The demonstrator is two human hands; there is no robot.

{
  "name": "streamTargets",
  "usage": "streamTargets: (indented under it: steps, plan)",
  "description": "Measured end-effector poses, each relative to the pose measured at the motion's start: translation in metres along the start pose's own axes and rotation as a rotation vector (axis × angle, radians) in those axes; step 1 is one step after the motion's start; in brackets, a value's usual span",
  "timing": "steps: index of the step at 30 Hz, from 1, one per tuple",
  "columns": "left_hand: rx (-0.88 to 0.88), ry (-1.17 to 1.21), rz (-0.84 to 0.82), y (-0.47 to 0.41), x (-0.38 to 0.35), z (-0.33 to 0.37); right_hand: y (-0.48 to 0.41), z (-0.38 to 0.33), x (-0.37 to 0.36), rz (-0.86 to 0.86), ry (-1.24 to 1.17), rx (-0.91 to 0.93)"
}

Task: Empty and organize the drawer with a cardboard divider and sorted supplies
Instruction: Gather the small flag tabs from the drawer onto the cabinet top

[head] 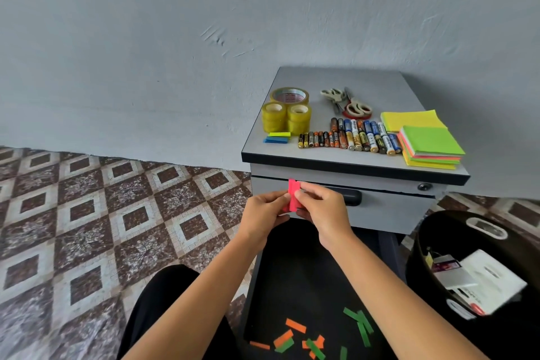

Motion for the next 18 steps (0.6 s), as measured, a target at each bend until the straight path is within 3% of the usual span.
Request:
streamTargets:
  steps: [6, 12, 18]
  plan:
    - [0.007, 0.01, -0.06, 0.004, -0.001, 0.0, 0.0, 0.002, -0.001, 0.084, 0.095, 0.09]
    - [-0.011, -0.088, -0.081, 0.001, 0.002, 0.002, -0.001, 0.001, -0.003, 0.039, 0.053, 0.069]
    - [-0.113, -0.465, -0.137, -0.016, 0.008, 0.043, -0.019, -0.036, 0.003, -0.154, 0.47, 0.363]
Point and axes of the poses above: each hand's wrist, its own y-axis away from the middle knuckle, its own x-axis out of the back of the hand, z = x × y, the point moved 4 cm from there along -y, towards the middle knuckle, and after that the axes turned 1 degree about z, right-handed, at the moved point
